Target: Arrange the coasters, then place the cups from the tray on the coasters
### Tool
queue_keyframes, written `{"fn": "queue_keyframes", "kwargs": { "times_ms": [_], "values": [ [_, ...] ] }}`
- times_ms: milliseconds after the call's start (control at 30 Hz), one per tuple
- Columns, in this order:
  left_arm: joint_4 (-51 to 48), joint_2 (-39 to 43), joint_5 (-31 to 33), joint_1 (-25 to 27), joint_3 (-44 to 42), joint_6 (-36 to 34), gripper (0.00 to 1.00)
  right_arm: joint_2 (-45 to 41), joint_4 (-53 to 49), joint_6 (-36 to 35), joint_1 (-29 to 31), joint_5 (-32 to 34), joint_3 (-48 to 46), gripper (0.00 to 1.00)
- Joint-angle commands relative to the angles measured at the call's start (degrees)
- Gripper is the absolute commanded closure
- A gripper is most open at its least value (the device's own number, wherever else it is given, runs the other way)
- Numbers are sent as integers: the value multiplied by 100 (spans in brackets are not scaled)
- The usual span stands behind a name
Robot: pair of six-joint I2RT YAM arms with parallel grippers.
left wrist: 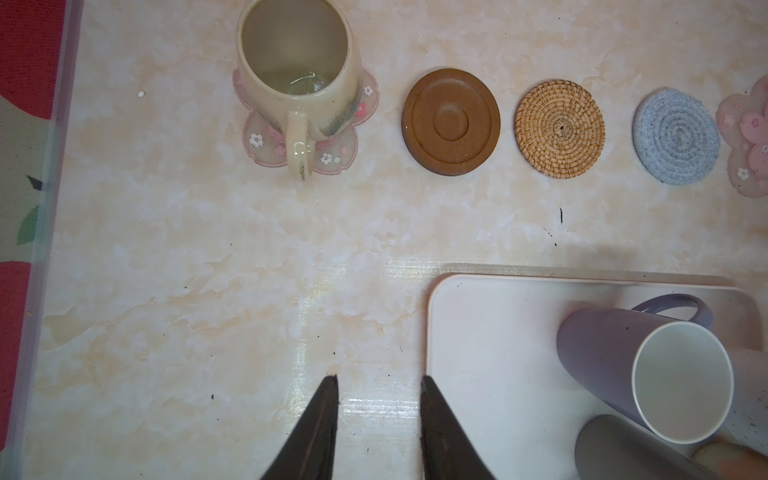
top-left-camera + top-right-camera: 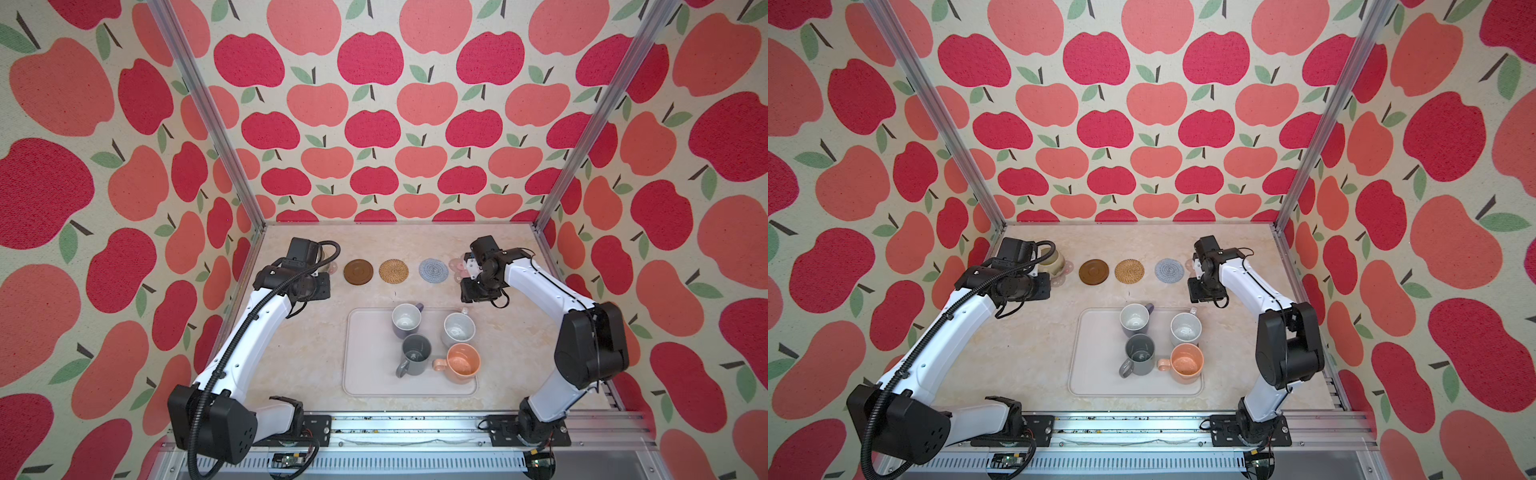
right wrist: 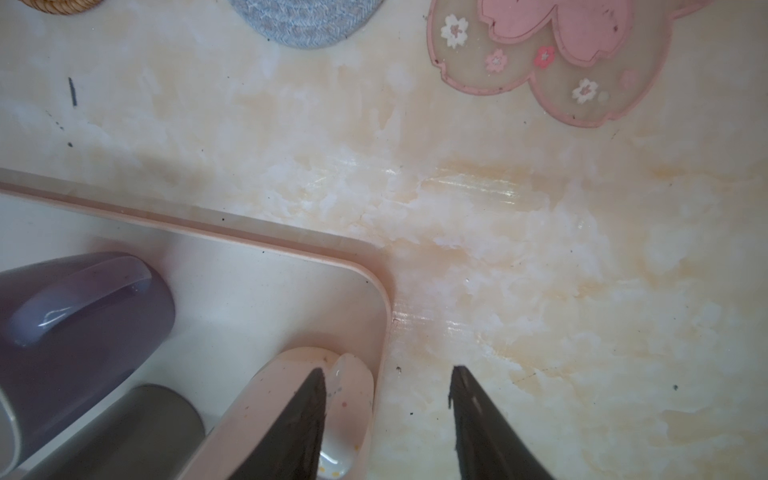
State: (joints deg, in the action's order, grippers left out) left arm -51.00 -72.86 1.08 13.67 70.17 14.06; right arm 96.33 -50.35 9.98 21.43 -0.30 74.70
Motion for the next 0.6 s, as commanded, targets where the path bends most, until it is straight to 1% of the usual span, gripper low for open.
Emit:
{"fn": "queue_keyframes", "kwargs": {
  "times_ms": [0, 200, 367, 567],
  "values": [
    [-83, -72, 103, 32, 23, 61, 65, -15, -65, 39, 32, 82, -210, 49],
    [-63, -146, 84, 62, 41, 61, 65, -219, -123, 6, 37, 144, -606, 49],
    [-50, -167, 72, 88, 49, 61, 65, -530, -256, -9, 37, 301, -856, 49],
    [-26, -197, 55, 135, 62, 52, 65, -947, -388, 101, 33, 293, -1279, 49]
  ]
}}
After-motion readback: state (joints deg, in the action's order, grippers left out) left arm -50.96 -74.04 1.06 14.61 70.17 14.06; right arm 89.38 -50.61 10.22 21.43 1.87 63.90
